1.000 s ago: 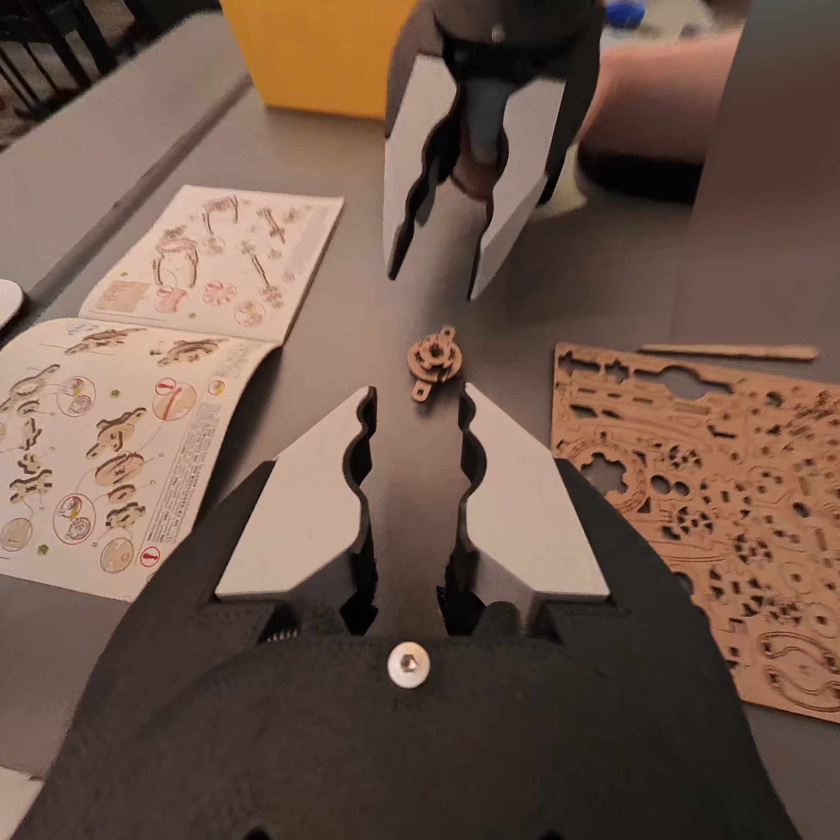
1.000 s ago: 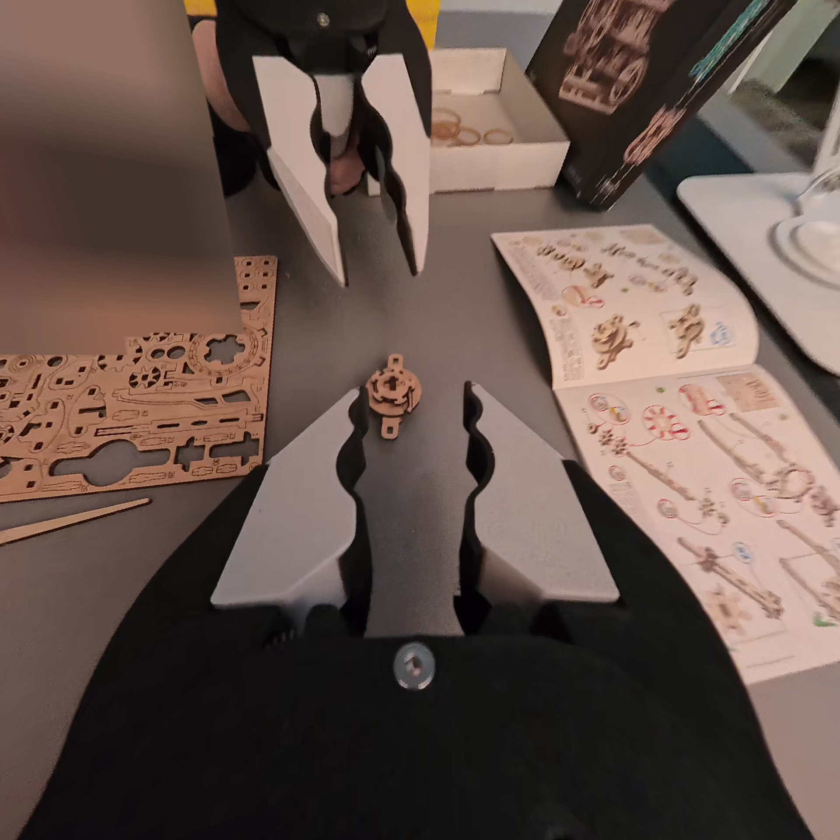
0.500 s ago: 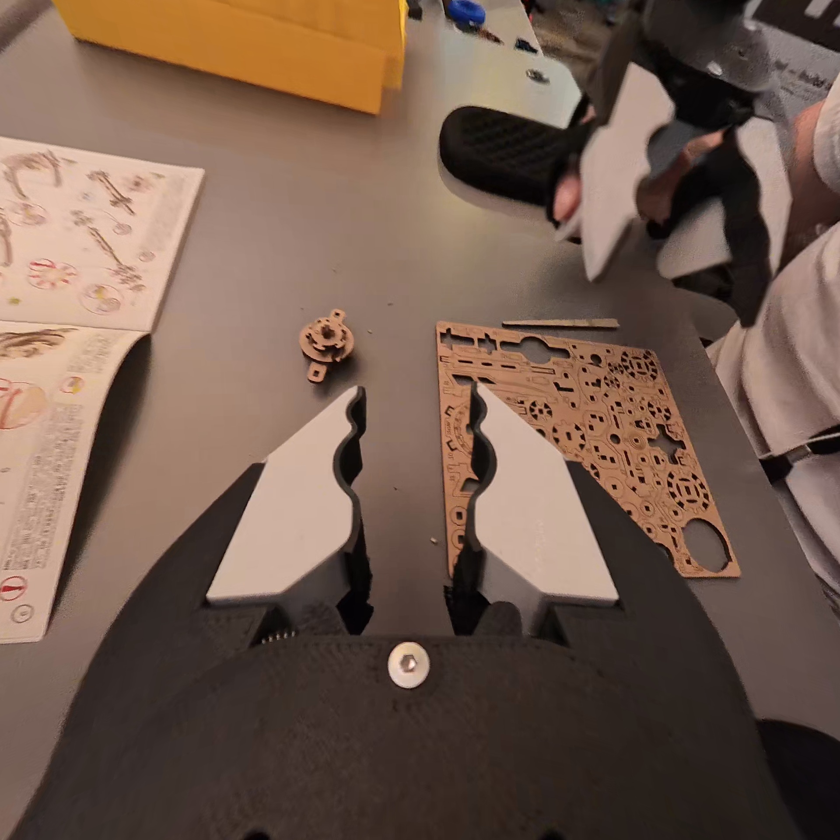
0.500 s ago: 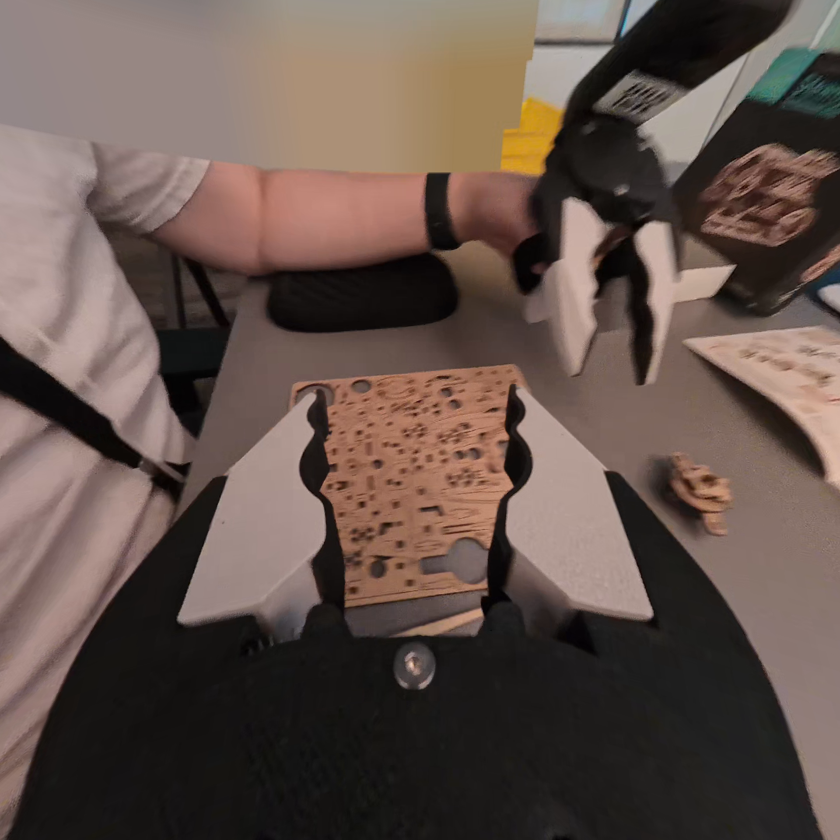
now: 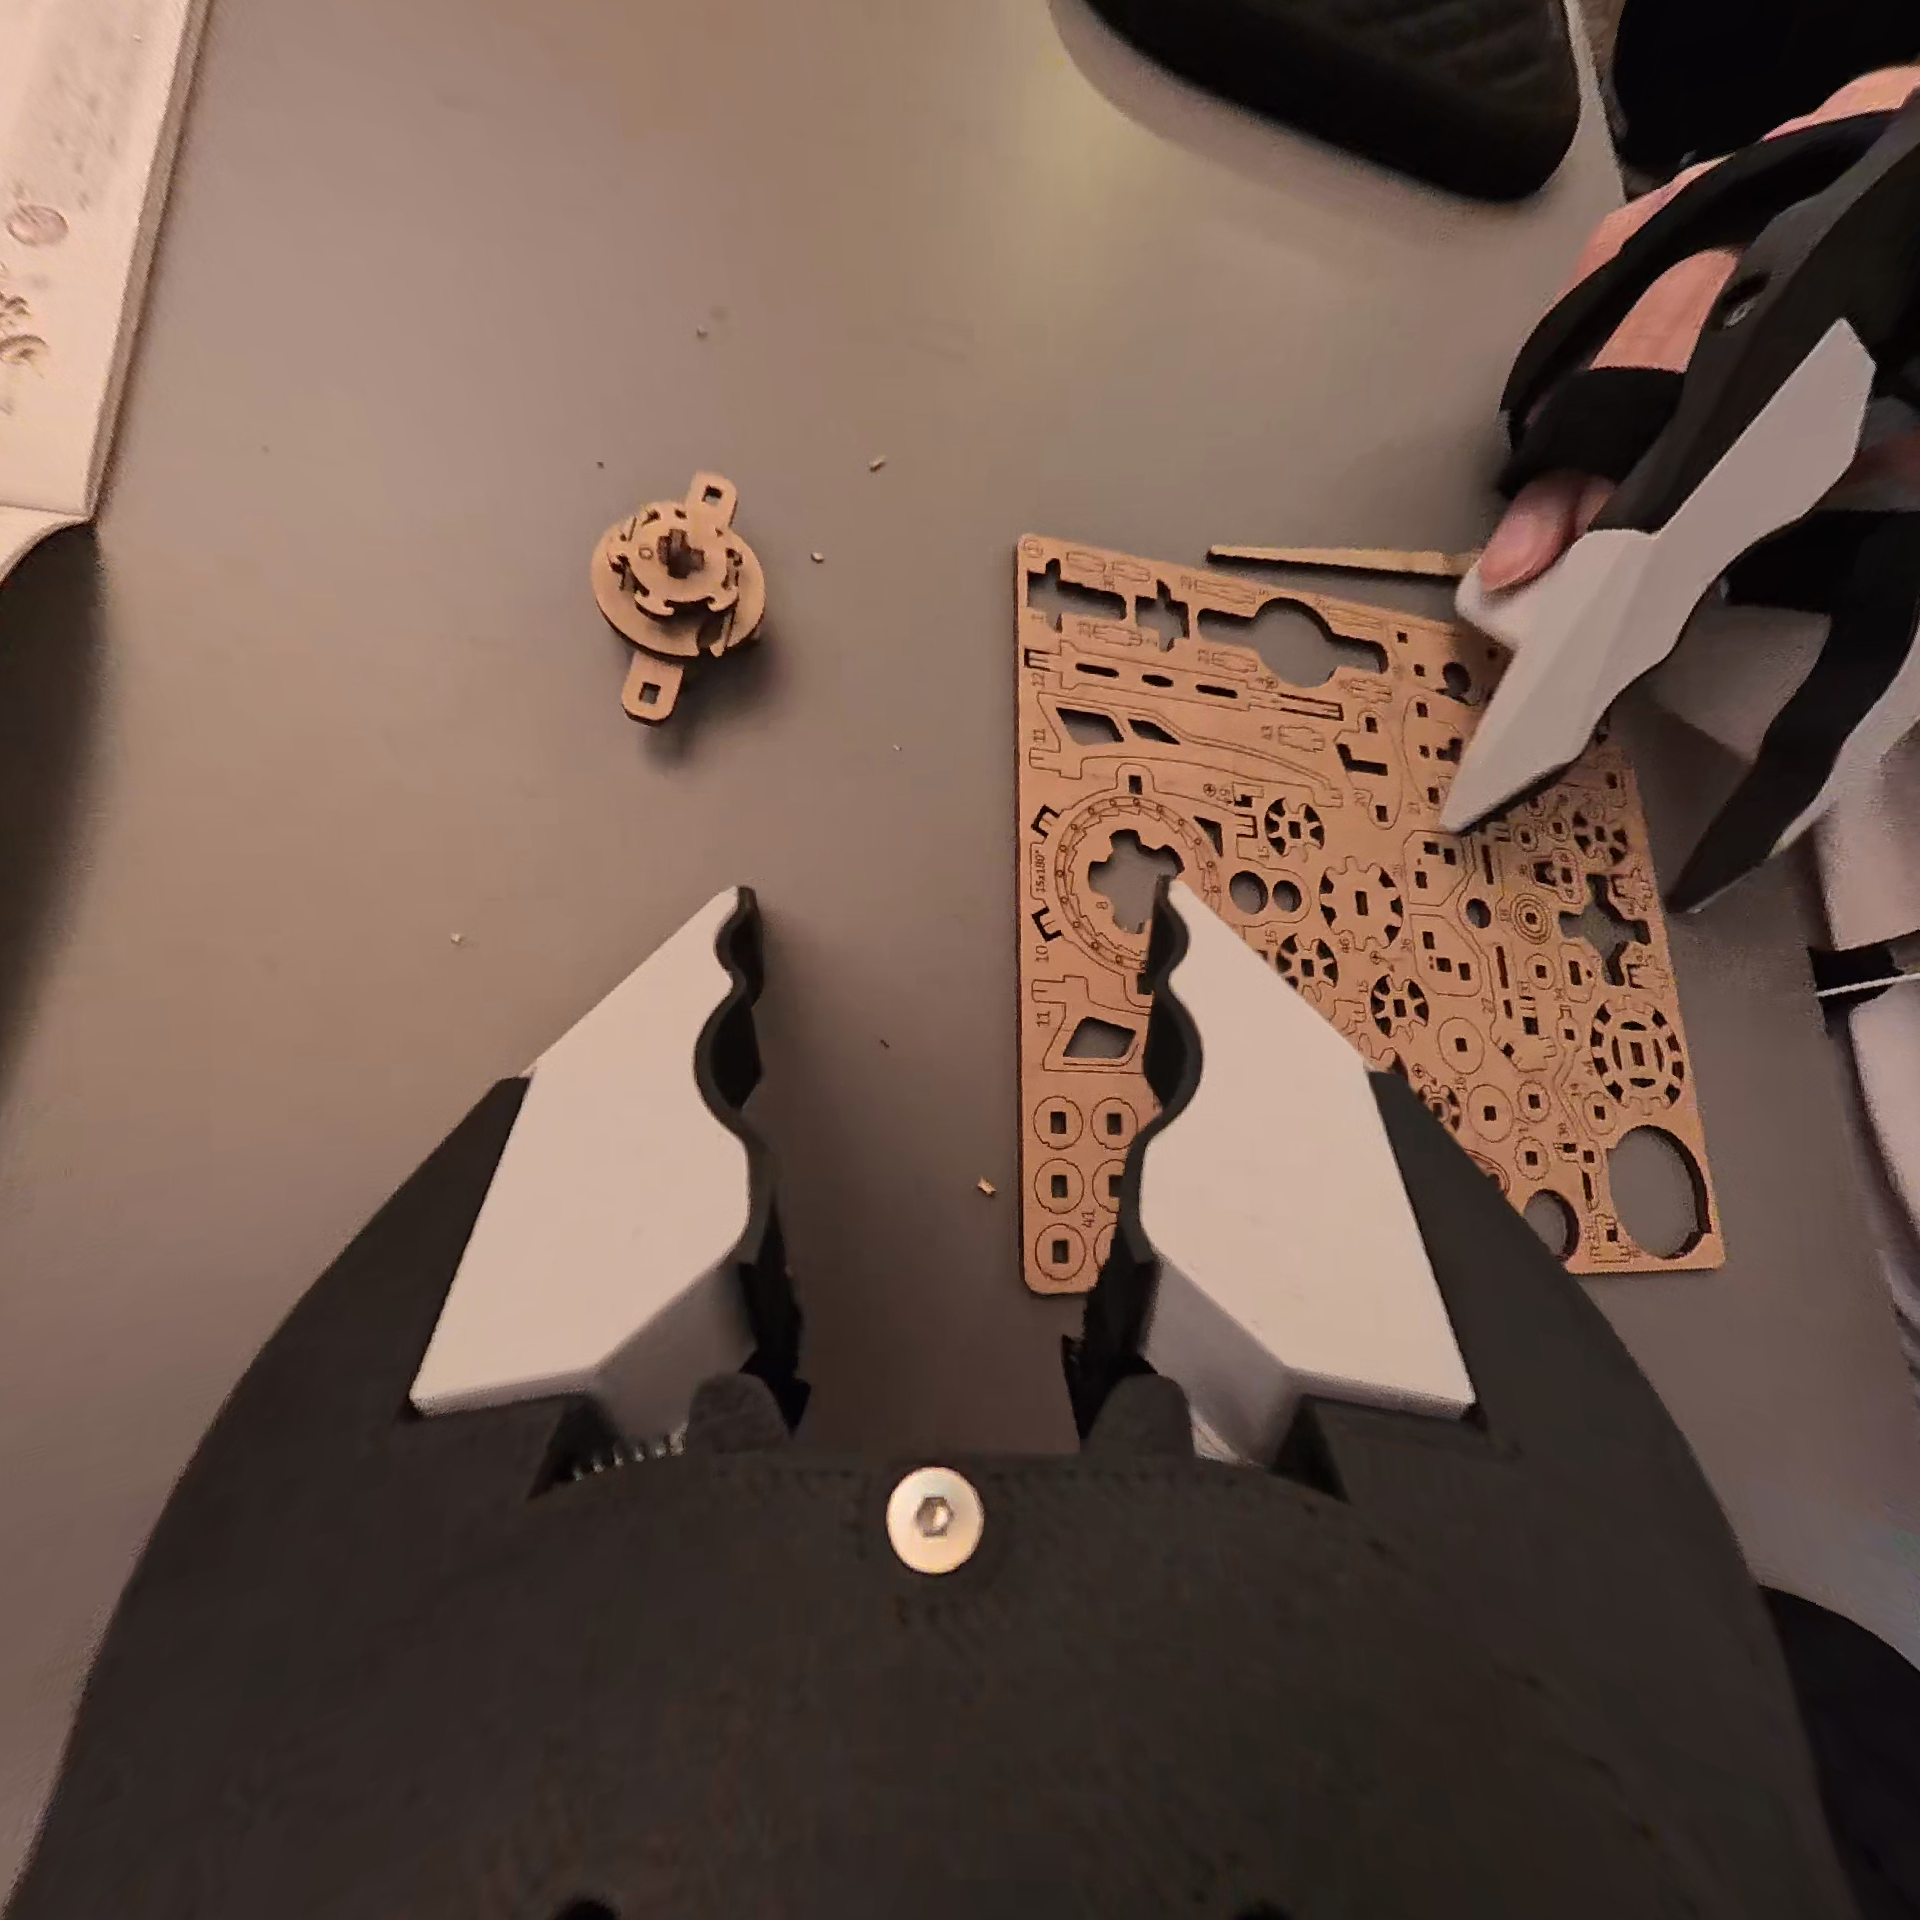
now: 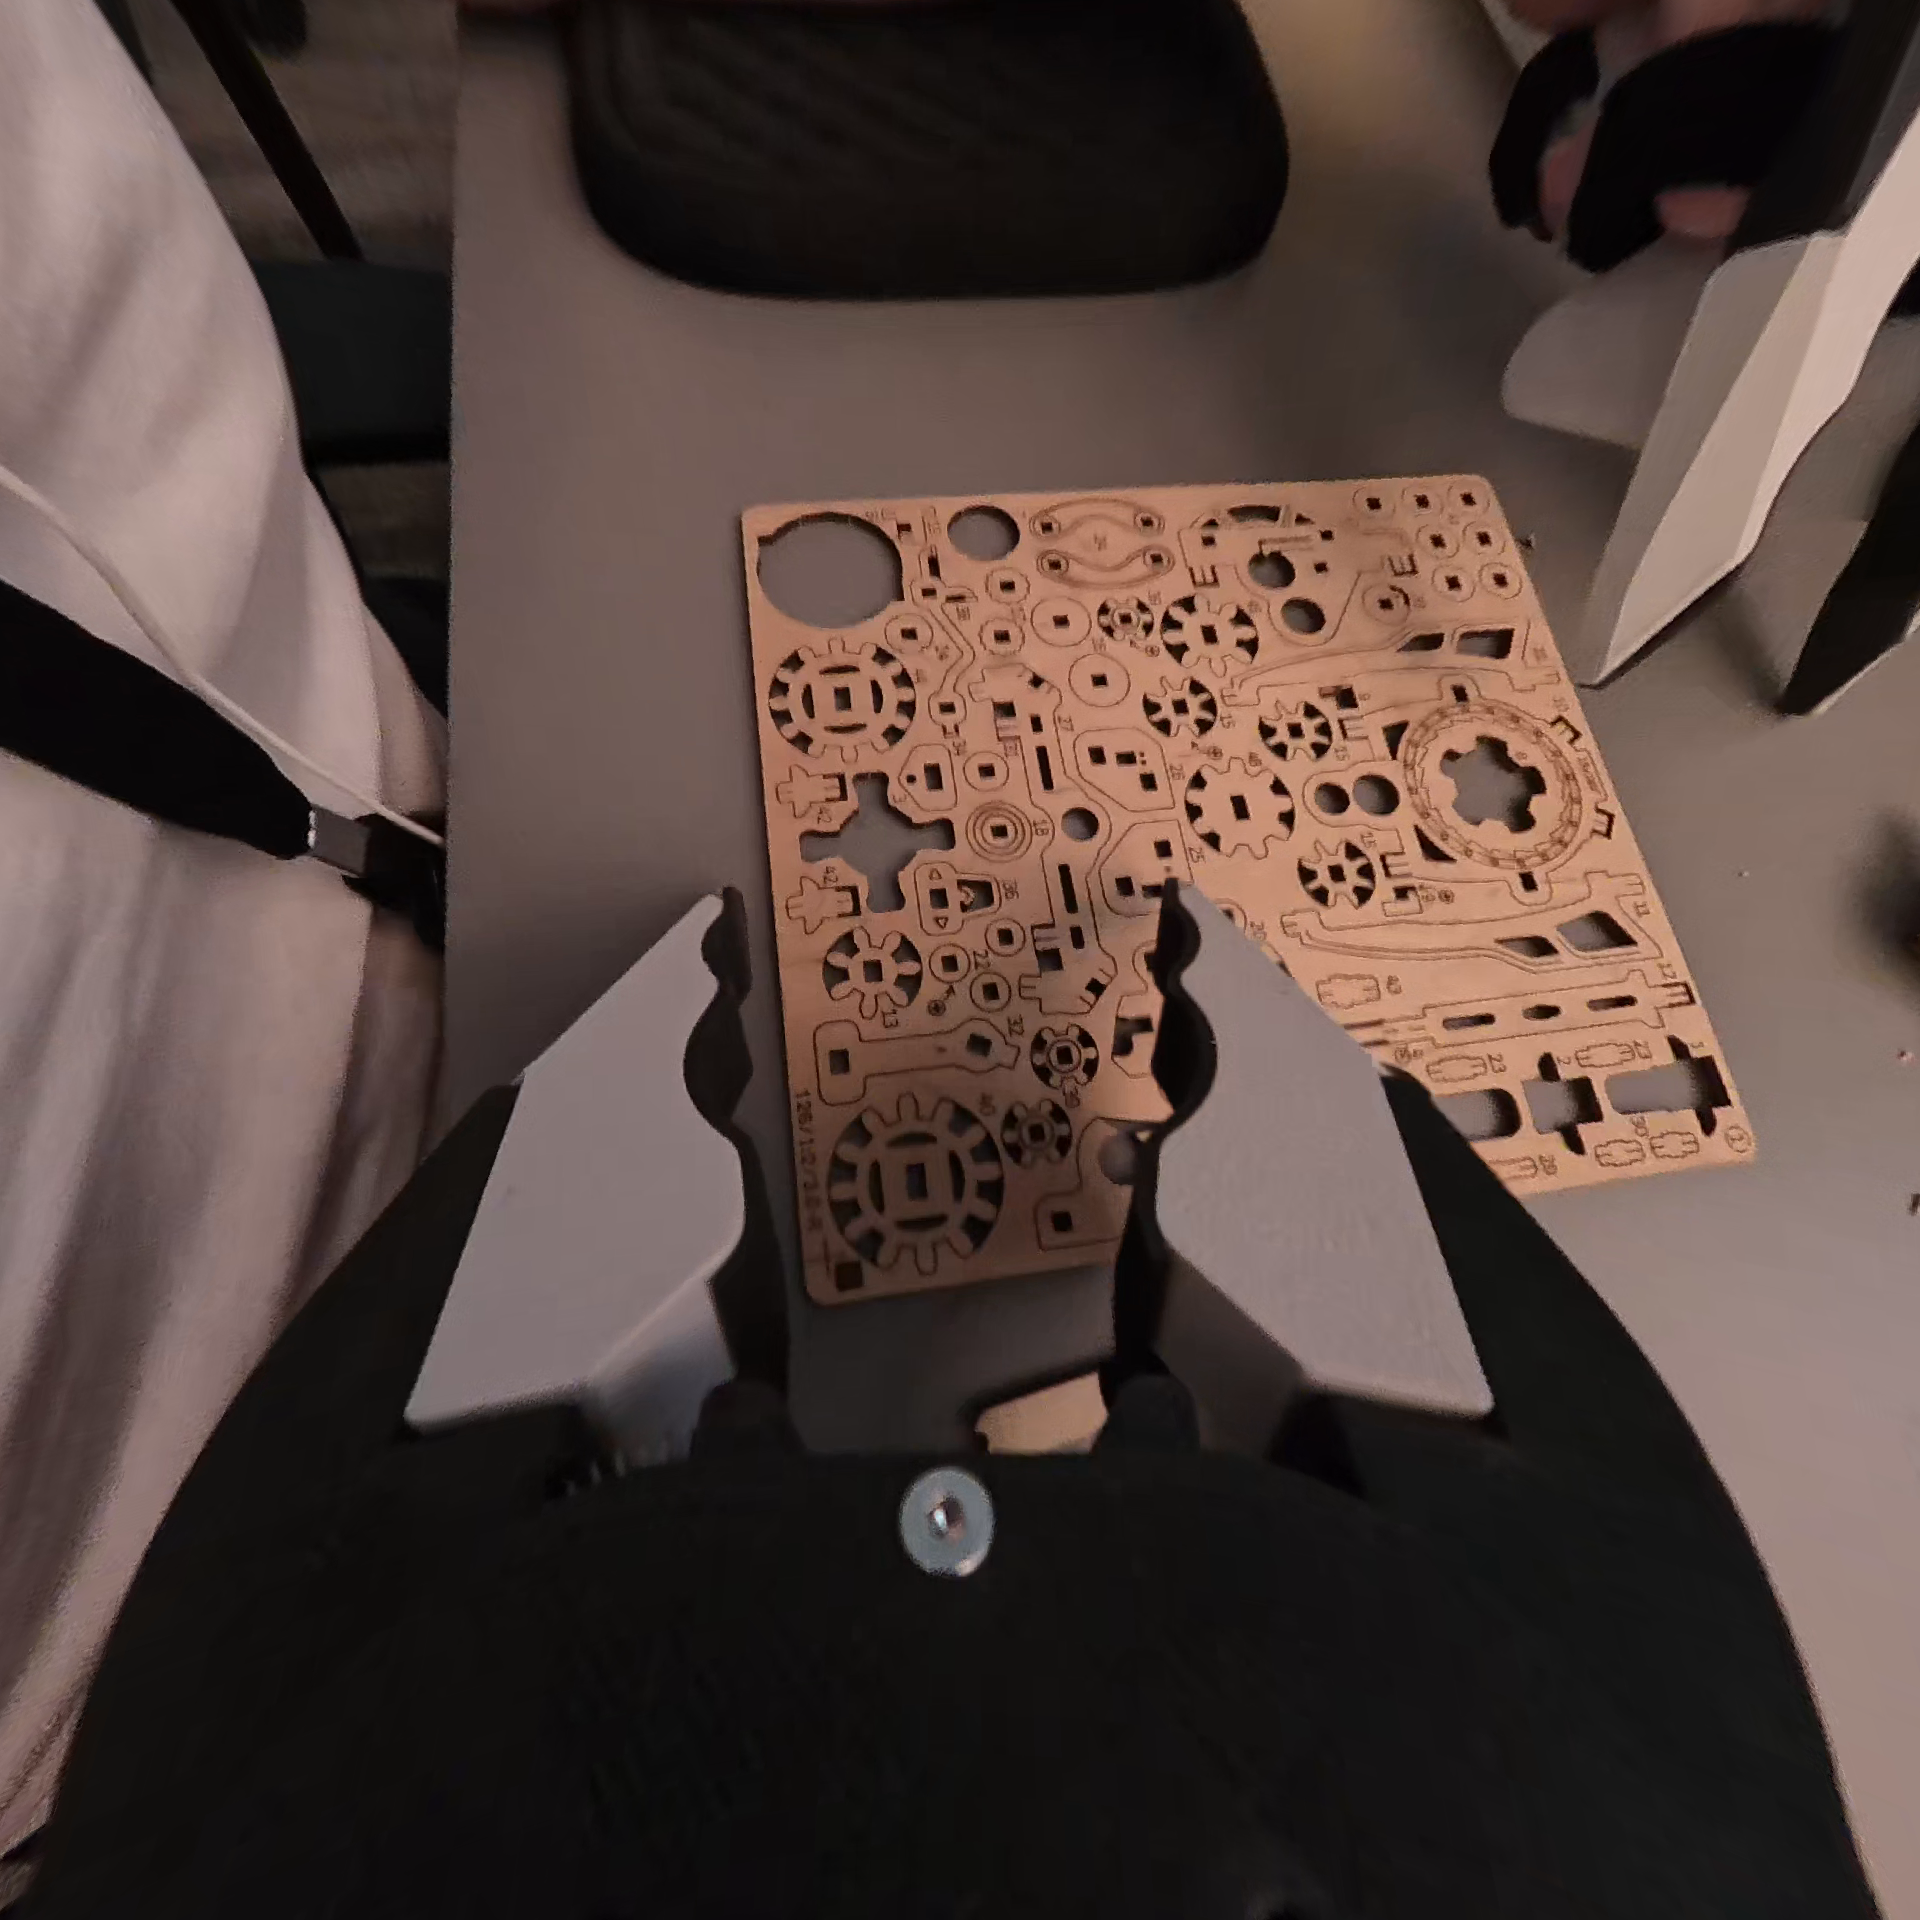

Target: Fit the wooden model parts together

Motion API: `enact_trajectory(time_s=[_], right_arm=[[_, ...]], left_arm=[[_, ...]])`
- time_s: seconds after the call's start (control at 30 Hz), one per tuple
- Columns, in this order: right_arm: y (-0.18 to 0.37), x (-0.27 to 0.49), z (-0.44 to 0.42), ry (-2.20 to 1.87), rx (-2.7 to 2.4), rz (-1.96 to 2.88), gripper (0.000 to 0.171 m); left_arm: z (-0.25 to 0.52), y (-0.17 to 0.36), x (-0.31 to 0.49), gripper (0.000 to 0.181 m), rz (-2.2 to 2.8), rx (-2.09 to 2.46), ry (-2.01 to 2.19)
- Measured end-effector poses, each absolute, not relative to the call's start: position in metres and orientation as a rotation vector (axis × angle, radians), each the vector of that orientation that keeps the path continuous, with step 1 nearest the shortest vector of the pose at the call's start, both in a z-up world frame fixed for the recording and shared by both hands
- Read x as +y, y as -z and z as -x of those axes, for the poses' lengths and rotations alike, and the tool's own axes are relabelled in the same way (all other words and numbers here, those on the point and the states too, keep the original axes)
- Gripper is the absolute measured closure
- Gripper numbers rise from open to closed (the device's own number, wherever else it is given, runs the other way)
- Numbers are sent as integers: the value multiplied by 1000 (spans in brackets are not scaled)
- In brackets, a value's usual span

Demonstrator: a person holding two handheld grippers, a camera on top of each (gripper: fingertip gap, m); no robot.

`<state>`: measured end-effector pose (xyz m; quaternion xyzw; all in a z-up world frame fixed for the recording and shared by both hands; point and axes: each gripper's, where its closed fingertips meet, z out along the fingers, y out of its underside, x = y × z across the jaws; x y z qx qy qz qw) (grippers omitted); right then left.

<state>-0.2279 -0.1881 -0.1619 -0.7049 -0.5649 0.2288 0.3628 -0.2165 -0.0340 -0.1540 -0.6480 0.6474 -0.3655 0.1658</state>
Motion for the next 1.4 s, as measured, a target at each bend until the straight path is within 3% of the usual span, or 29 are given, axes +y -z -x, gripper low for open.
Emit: enact_trajectory(time_s=[0.23,0.37,0.5,0.87,1.4], right_arm=[[162,-184,225,-590,-1407,1831,94],[160,-176,223,-543,-1384,1814,96],[161,-175,223,-557,-1389,1821,96],[153,-167,219,-386,-1327,1744,95],[137,-168,218,-159,-1290,1547,93]], left_arm=[[217,151,-44,104,1872,1843,1145],[217,148,-67,121,1919,1892,1322],[214,146,-70,121,1969,1865,1365],[217,135,-75,87,2002,1812,1449],[220,46,-65,121,1796,1355,2153]])
